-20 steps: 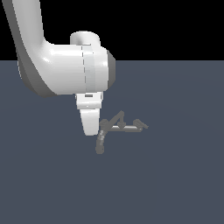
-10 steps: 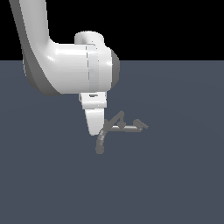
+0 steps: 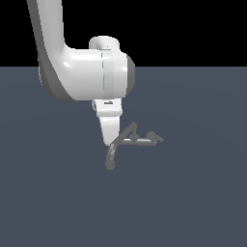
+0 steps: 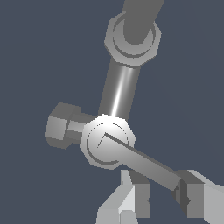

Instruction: Turn on the faucet by rotating a designated handle.

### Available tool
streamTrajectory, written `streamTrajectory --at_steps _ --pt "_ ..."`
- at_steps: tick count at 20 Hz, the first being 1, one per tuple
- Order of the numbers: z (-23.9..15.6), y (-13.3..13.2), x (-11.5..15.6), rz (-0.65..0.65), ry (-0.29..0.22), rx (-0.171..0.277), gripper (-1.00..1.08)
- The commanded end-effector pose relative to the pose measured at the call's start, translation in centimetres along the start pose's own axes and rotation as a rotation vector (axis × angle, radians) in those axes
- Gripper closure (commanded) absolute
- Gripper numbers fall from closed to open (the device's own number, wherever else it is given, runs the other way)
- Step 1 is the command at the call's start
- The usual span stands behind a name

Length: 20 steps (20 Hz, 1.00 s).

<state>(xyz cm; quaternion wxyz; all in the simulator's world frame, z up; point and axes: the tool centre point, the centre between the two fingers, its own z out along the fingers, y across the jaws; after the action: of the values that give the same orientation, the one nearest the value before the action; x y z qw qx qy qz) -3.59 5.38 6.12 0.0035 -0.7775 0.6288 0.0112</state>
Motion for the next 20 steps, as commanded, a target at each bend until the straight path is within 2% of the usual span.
streamTrajectory --at_steps 1,4,5,6,20 --pt "-0.1 -0.5 5.4 0.079 0.018 0.009 1.08" --pt "-0.1 -0.8 6.7 0.094 0.021 0.010 1.08" --pt "-0.2 0.0 0.6 -0.001 0.000 -0.014 1.08" --pt "0.0 -0.1 0.0 -0.012 -0.002 -0.017 1.08" --pt "-0.1 -4.3 6.3 0.092 0.020 0.009 1.08"
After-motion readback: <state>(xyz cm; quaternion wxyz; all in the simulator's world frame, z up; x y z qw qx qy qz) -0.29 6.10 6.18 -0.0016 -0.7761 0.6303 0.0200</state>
